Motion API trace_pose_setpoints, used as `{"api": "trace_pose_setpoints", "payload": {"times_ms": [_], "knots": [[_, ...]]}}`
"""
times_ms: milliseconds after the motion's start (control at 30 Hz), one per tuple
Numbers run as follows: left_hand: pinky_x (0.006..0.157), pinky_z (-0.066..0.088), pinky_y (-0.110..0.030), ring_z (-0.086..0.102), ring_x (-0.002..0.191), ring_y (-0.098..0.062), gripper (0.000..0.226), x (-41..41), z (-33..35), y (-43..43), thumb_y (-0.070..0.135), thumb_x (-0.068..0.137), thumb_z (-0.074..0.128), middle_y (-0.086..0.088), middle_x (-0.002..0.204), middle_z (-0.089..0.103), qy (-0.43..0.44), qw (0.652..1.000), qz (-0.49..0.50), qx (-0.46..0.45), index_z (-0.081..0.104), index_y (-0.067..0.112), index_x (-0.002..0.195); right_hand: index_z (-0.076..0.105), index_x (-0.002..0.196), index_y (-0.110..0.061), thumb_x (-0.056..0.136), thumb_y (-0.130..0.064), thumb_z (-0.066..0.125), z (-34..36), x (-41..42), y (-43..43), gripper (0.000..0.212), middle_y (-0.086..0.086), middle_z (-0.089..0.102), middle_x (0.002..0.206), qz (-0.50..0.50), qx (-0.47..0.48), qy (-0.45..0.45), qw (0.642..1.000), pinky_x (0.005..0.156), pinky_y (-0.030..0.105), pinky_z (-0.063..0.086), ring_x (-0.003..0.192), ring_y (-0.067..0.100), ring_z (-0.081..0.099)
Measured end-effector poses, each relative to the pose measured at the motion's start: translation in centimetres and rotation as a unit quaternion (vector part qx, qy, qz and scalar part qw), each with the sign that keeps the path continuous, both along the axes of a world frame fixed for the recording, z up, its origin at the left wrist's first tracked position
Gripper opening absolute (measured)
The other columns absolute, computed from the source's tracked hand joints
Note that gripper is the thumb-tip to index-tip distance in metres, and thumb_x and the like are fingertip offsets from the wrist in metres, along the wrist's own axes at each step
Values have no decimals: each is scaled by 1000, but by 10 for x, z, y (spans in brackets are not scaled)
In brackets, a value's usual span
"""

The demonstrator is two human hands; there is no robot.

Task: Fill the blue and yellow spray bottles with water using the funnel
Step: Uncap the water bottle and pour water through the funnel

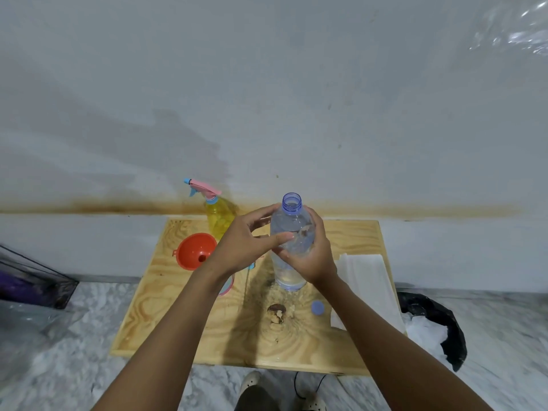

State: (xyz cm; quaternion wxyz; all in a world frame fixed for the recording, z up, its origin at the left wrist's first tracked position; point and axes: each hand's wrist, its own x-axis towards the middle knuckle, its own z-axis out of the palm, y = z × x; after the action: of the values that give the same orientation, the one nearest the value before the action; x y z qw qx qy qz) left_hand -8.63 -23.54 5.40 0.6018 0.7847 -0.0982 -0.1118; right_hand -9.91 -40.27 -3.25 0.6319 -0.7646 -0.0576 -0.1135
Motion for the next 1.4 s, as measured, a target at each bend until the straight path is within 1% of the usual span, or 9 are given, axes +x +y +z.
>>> {"api": "trace_pose_setpoints", "payload": {"times_ms": [400, 500, 667, 767, 967, 1100, 1200, 1333, 1400], "knots": [[96, 56, -41, 57, 126, -7, 57, 3, 6, 2, 20, 79, 83, 15, 128, 67, 4, 1000, 0, -21, 63, 26, 132, 35, 142, -10, 71, -30, 81, -6, 14, 5, 87, 7, 57, 132, -26, -48, -46, 997, 94, 35, 56, 118, 15, 62], [97, 56, -42, 60, 123, -9, 56, 4, 8, 5, 17, 78, 83, 12, 126, 68, 3, 999, 10, -36, 64, 27, 130, 36, 140, -12, 71, -30, 80, 0, 15, 8, 84, -1, 59, 128, -32, -65, -56, 996, 92, 32, 56, 115, 11, 63], [96, 55, -35, 65, 116, -8, 51, 3, 23, 19, 20, 79, 82, 11, 119, 72, -20, 999, 18, -37, 66, 29, 126, 43, 137, -11, 68, -39, 79, 19, 17, 13, 83, -37, 50, 126, -22, -80, -81, 993, 91, 20, 52, 111, -13, 56], [92, 52, -21, 66, 109, 0, 50, -1, 31, 41, 28, 77, 83, 19, 112, 72, -21, 998, 37, -41, 64, 32, 123, 44, 137, -18, 65, -48, 80, 39, 16, 21, 85, -35, 51, 123, 11, -83, -77, 994, 92, 17, 50, 111, -15, 55], [91, 52, -28, 65, 110, -15, 47, -3, 0, 117, 35, 85, 75, 3, 120, 68, -30, 971, 220, 84, 65, 22, 129, 39, 135, -31, 68, -45, 78, 62, 8, 36, 80, -29, 52, 124, 116, -95, -43, 988, 87, 3, 42, 111, -18, 54], [88, 40, -24, 58, 110, -20, 48, -9, -34, 150, 34, 90, 70, -2, 125, 60, -19, 947, 246, 206, 61, 17, 133, 41, 136, -38, 68, -52, 79, 57, 2, 44, 79, -23, 60, 125, 137, -104, 1, 985, 93, 23, 52, 113, -3, 61], [85, 40, -24, 58, 101, -21, 46, -13, -51, 159, 33, 92, 67, -8, 124, 61, 6, 941, 259, 218, 60, 15, 134, 43, 139, -33, 70, -53, 81, 50, -2, 48, 81, -13, 63, 128, 157, -116, 26, 980, 94, 36, 56, 114, 5, 64], [81, 44, -25, 61, 85, -19, 40, -12, -66, 161, 32, 93, 65, -5, 113, 66, 11, 944, 267, 196, 64, 18, 130, 41, 133, -48, 69, -54, 82, 45, -9, 55, 76, -25, 63, 122, 165, -138, 53, 975, 91, 27, 56, 109, 0, 65], [80, 44, -25, 60, 80, -18, 37, -11, -70, 161, 30, 94, 64, -4, 108, 67, 2, 942, 273, 192, 66, 16, 128, 42, 135, -42, 69, -54, 82, 41, -11, 57, 78, -21, 65, 121, 169, -142, 67, 973, 90, 25, 56, 106, 0, 67]]}}
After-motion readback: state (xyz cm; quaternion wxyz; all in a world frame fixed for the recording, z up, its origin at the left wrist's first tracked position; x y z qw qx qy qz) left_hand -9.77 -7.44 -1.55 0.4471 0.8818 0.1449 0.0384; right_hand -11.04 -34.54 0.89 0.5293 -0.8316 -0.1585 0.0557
